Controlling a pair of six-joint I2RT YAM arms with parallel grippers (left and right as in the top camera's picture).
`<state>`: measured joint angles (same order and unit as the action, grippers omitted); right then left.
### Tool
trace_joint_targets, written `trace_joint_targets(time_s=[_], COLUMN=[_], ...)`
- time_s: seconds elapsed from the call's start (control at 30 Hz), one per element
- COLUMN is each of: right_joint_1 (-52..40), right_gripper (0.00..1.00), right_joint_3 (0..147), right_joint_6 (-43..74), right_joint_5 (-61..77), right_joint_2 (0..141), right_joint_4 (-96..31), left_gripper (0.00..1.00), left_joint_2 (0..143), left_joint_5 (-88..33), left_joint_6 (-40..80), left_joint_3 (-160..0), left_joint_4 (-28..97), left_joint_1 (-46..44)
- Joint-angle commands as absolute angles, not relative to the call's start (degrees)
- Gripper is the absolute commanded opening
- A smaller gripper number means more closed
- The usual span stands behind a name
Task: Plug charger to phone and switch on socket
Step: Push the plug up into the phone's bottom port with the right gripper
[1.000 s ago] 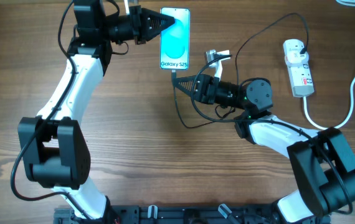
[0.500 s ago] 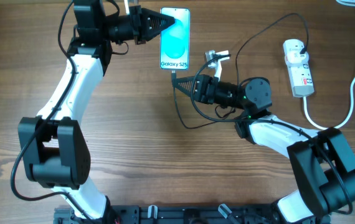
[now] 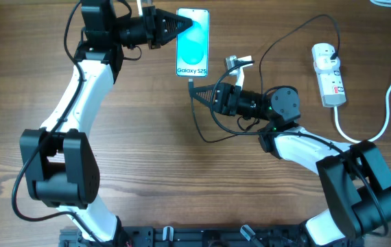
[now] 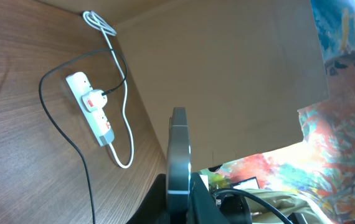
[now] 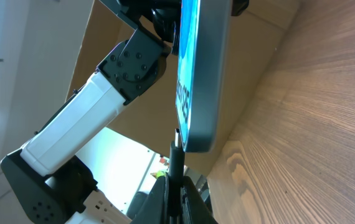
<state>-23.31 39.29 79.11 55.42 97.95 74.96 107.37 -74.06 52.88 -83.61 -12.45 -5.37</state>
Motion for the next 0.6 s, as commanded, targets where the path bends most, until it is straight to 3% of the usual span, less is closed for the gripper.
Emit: trace_joint_targets(time_s=[0.0, 0.57], right_joint_1=[-23.16, -23.16], right_gripper=[0.04, 0.04], right_joint_3=[40.45, 40.45], right_joint_6=[79.37, 79.7], right_joint_5=[54.0, 54.5], right_joint_2=[98.15, 98.15], right_joint_4=[75.31, 76.23], left_gripper=[0.04, 0.04], left_joint_2=[106.78, 106.78], left_joint_5=[-75.0, -75.2], left_joint_6=[52.99, 52.99], left_joint_3=[-84.23, -84.23], left_joint_4=[-12.67, -12.67], left_joint_1=[-5.37, -5.41])
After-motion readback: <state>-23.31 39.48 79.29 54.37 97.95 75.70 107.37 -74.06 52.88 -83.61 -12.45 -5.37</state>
